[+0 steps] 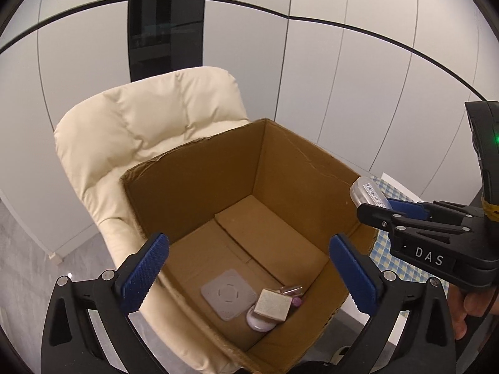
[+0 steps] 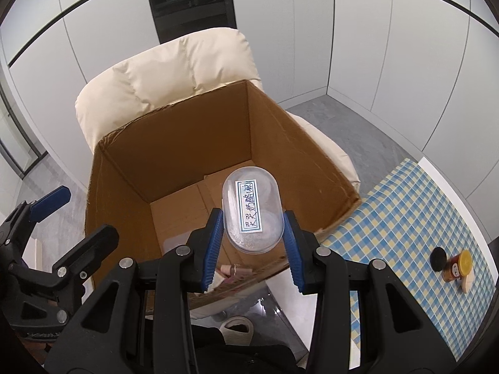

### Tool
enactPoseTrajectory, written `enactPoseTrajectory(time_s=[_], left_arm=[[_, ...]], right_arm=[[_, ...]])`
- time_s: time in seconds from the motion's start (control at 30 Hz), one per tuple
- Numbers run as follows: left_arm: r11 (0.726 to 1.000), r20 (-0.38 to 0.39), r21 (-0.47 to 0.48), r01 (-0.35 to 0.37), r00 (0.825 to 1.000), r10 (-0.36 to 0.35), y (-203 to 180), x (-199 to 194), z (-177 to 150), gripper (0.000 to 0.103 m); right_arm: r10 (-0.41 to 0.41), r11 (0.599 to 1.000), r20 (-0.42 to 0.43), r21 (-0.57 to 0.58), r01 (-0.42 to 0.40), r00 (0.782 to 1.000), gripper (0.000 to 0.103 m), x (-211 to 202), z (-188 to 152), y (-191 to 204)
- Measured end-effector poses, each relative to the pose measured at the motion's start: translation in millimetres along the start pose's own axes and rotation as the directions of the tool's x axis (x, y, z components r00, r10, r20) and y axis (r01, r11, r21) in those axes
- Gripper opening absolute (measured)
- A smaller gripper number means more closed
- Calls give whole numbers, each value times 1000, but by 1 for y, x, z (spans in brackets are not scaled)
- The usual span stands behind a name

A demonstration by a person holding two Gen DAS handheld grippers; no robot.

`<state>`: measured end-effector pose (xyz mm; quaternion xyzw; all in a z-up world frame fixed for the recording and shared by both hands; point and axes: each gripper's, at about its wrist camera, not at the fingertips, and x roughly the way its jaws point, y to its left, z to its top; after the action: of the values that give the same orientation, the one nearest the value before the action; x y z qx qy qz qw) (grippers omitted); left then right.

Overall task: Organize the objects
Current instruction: 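Open the right tool to drop the clear labeled container into the box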

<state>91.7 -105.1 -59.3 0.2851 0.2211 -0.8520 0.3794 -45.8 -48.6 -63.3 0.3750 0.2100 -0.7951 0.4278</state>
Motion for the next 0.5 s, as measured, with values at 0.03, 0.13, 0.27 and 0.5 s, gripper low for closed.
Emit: enactPoseTrajectory(time_s=[0.03,0.13,0.27,0.5], left_arm=[[1000,-2,-4,-6,1000,6,3,1,0,103],[1000,-6,-20,-6,1000,6,11,0,-1,103],[999,-1,-33,-6,1000,6,18,-3,-1,103],[998,-9,-58,-26,1000,26,29,-4,-1,103]], right_arm=[[3,1000,-1,-3,-3,1000,40,1,1,3],[6,1000,0,-10,-6,1000,40,3,3,9],[12,1000,0,-17,-12,1000,40,6,5,15],[18,999,-9,-30,-19,1000,40,9,6,23]])
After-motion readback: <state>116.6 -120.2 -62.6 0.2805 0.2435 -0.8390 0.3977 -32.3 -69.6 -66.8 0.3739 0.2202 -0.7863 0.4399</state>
